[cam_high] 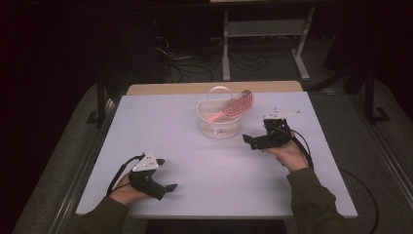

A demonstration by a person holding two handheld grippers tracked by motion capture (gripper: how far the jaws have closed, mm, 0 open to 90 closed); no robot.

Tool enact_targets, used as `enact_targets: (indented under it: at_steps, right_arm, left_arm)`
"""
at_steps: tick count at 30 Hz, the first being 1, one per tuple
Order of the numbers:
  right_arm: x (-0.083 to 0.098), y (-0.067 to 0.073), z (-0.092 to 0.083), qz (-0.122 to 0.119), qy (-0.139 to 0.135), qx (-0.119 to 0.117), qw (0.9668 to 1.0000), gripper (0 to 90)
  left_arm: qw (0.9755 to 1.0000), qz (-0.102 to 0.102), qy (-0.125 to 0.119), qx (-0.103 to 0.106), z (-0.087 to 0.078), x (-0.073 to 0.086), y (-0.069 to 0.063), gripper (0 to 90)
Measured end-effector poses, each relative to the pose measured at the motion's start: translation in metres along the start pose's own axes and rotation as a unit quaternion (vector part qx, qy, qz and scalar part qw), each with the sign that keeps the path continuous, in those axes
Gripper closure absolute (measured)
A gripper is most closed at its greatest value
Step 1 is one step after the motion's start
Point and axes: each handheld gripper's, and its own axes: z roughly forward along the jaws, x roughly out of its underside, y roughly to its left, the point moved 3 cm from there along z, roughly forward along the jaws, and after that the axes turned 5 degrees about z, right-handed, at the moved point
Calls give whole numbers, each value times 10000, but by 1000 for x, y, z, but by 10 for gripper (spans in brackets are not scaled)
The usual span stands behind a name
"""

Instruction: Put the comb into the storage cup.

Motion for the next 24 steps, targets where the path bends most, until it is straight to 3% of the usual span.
enact_targets:
  at_steps: [13, 24]
  right_arm:
    - [24, 6, -8, -90, 132, -70, 9998, 0]
    - [46, 5, -18, -17, 255, -71, 9996, 0]
  left_arm:
    - [10000, -13, -25, -64, 0, -1, 1, 0]
    - [10000, -24, -45, -66, -1, -1, 1, 0]
